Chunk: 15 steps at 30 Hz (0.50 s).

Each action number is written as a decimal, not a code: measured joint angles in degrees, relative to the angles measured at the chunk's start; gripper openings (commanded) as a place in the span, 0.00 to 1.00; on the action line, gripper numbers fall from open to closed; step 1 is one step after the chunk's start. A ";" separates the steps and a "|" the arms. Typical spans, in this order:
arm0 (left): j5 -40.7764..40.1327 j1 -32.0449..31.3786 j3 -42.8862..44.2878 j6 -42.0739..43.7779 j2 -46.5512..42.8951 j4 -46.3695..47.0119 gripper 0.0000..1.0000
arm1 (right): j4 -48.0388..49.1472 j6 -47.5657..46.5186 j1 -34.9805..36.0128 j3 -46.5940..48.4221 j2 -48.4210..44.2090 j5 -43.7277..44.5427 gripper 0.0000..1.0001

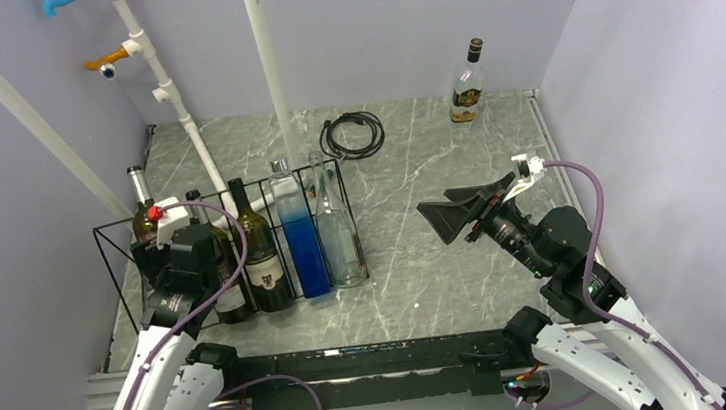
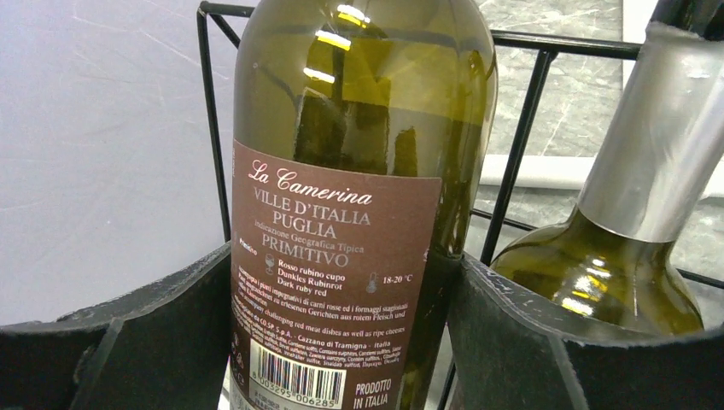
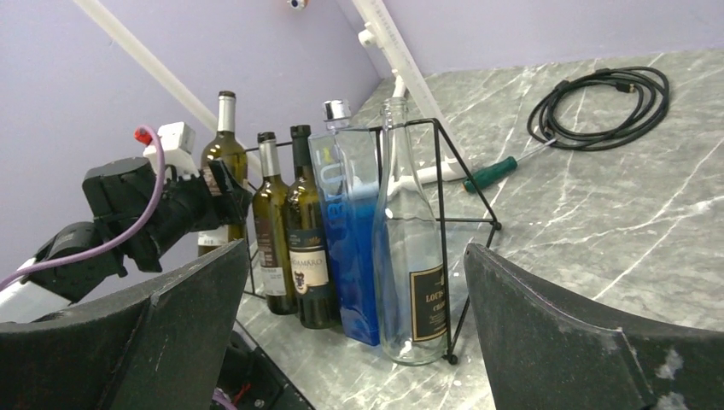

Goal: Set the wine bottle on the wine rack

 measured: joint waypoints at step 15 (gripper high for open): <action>1.46 0.33 -3.26 -0.02 -0.26 0.70 0.41 | -0.24 -1.86 0.00 0.00 1.29 0.61 1.00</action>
